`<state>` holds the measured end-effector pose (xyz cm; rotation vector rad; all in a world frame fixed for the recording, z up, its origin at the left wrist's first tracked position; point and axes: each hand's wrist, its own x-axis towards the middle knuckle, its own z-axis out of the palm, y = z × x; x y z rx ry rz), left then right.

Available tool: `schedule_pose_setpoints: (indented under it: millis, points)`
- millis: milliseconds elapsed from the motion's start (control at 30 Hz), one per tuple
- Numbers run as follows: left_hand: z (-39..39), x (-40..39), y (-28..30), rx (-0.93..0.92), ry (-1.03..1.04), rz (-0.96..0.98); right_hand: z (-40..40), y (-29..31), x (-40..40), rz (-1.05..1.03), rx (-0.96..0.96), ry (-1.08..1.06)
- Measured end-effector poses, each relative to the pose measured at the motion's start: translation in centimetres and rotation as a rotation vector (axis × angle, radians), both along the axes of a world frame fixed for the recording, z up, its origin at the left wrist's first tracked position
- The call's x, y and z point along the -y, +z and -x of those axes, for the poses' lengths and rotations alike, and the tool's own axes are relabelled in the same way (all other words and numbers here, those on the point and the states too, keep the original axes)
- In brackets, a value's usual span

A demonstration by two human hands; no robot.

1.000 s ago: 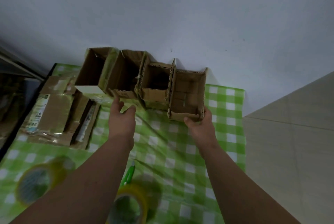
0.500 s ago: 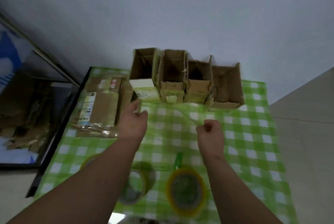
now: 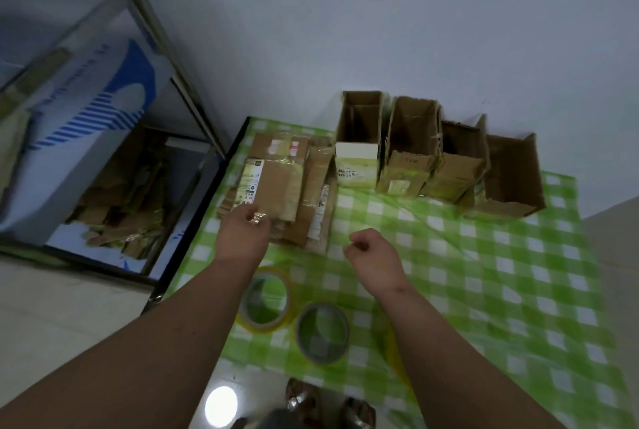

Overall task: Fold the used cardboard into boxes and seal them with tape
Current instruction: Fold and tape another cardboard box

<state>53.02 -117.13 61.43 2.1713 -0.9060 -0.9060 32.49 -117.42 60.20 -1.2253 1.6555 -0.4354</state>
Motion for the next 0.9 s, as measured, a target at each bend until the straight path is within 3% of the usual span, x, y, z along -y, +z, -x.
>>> schedule_pose_setpoints:
  millis: [233, 433, 600, 900]
  points:
    - [-2.1, -0.4, -2.1, 0.077, -0.038, -0.055, -1.9, -1.0, -1.2, -0.022, -0.039, -0.001]
    - [-6.3, 3.1, -3.9, 0.283, -0.226, -0.106, -6.2, -0.7, 1.1, 0.012, -0.011, -0.124]
    - [-8.1, 4.1, -5.2, 0.228, -0.306, -0.119, -10.4, -1.3, 2.1, 0.065, -0.056, -0.121]
    - [-7.7, 4.8, -6.6, 0.177, -0.215, -0.164, -11.4, -4.0, 4.6, 0.027, -0.172, 0.022]
